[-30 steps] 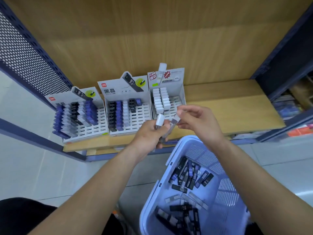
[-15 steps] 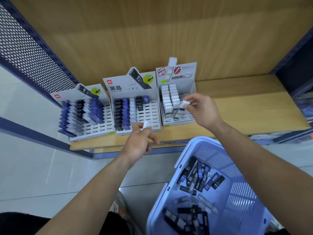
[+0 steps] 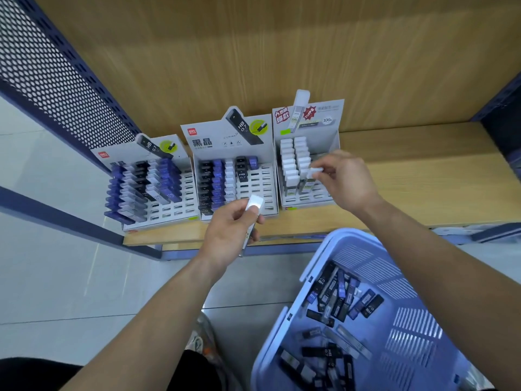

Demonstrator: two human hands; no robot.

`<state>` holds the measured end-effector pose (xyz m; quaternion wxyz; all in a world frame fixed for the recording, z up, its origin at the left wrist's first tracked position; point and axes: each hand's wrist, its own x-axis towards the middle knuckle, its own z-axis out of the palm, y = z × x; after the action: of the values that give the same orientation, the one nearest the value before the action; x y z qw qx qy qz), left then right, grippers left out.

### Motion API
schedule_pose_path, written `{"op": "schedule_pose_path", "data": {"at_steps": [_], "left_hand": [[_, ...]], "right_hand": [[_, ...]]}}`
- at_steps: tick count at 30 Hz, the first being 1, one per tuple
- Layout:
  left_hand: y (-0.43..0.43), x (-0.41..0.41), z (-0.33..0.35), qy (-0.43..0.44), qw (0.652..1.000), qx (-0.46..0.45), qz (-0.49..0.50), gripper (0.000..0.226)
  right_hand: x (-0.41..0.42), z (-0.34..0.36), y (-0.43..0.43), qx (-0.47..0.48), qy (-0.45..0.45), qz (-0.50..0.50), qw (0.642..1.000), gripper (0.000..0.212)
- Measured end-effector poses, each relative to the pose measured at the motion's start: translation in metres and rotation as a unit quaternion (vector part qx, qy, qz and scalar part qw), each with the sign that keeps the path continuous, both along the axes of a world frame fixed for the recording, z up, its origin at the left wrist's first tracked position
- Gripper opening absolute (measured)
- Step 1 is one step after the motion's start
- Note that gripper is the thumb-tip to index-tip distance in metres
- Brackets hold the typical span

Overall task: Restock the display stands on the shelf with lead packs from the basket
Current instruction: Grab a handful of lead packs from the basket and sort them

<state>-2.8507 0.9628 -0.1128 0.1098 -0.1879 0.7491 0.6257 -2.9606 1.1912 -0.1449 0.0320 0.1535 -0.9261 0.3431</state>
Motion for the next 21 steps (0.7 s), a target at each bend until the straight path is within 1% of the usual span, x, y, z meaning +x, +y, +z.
{"op": "schedule_pose_path", "data": {"at_steps": [3, 6, 9, 12, 13, 16, 18, 19, 21], "left_hand": [[0.002, 0.0, 0.001, -0.023, 0.999, 0.032, 0.012, 0.022], [0.0, 0.001, 0.0, -0.01, 1.0, -0.004, -0.022, 0.025], [-0.001, 0.002, -0.001, 0.001, 1.0, -0.006, -0.028, 0.022], [0.002, 0.001, 0.0, -0.008, 1.0, 0.028, -0.002, 0.017], [0.002, 0.001, 0.001, -0.009, 0.999, 0.032, 0.002, 0.016], [0.003, 0.001, 0.003, -0.011, 0.999, 0.032, -0.007, 0.015], [0.004, 0.0, 0.003, -0.009, 1.0, 0.019, -0.014, 0.011], [0.004, -0.001, 0.003, -0.004, 1.0, 0.011, -0.018, 0.009], [0.005, -0.003, 0.002, 0.008, 1.0, 0.008, -0.013, 0.007]], "right_hand": [[0.005, -0.01, -0.007, 0.051, 0.02, 0.02, 0.998, 0.021], [0.008, -0.015, -0.011, 0.049, 0.038, 0.009, 0.998, 0.022], [0.005, -0.011, -0.011, 0.04, 0.024, -0.021, 0.999, 0.009], [0.005, -0.006, -0.01, 0.056, 0.002, -0.031, 0.998, 0.004], [0.007, -0.005, -0.011, 0.061, -0.002, -0.026, 0.998, 0.005], [0.012, -0.007, -0.012, 0.069, 0.002, -0.016, 0.997, 0.015], [0.02, -0.003, -0.014, 0.041, 0.012, -0.029, 0.999, 0.02], [0.027, 0.001, -0.017, 0.009, 0.007, -0.032, 0.999, 0.021], [0.041, 0.013, -0.028, -0.081, -0.05, -0.009, 0.995, 0.023]]}}
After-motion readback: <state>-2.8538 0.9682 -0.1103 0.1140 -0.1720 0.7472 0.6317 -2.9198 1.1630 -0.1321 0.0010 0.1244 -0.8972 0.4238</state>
